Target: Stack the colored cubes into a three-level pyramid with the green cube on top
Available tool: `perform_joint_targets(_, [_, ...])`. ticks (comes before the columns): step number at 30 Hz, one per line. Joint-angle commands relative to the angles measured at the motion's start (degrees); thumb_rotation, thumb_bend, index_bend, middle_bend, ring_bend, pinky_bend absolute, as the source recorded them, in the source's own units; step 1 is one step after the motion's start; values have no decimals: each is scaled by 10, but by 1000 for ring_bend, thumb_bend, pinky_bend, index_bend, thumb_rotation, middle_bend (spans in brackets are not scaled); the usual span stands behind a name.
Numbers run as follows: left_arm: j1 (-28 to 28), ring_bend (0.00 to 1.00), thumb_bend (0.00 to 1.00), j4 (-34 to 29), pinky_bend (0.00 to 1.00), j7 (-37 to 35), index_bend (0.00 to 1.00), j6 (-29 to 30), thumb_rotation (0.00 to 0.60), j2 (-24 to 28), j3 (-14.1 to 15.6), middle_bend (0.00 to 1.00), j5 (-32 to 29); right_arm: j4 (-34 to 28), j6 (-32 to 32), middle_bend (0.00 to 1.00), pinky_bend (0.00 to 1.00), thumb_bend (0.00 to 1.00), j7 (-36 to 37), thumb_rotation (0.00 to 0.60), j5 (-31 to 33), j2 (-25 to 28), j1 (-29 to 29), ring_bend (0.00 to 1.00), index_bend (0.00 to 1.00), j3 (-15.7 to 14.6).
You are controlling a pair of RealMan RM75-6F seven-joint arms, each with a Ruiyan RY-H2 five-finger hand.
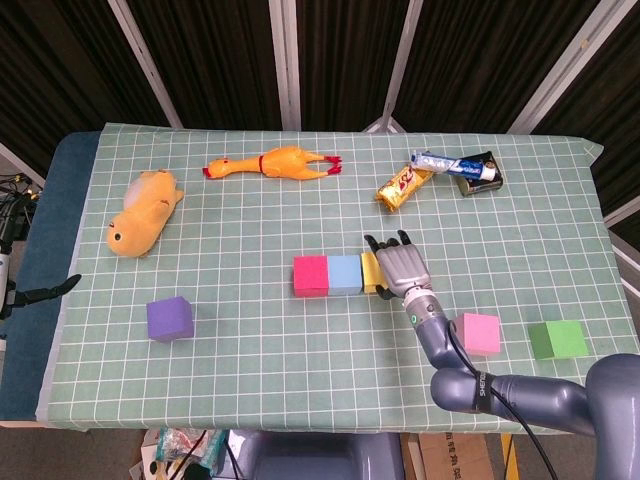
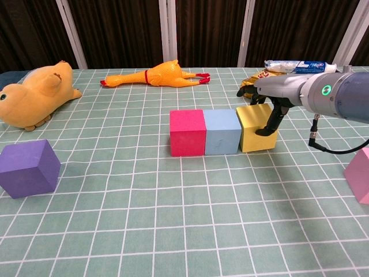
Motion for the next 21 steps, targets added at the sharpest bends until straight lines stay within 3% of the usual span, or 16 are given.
perform_joint_targets(1, [0,16,71,1,76,0,0,-1,600,0,0,61,-1,0,0,307,0,361,-1,600,1,0,1,191,0,0])
perform_joint_targets(21, [2,16,71,0,76,-2,0,1,600,1,0,62,0,-3,5,307,0,361,-5,600,8,-4,3,191,0,-4])
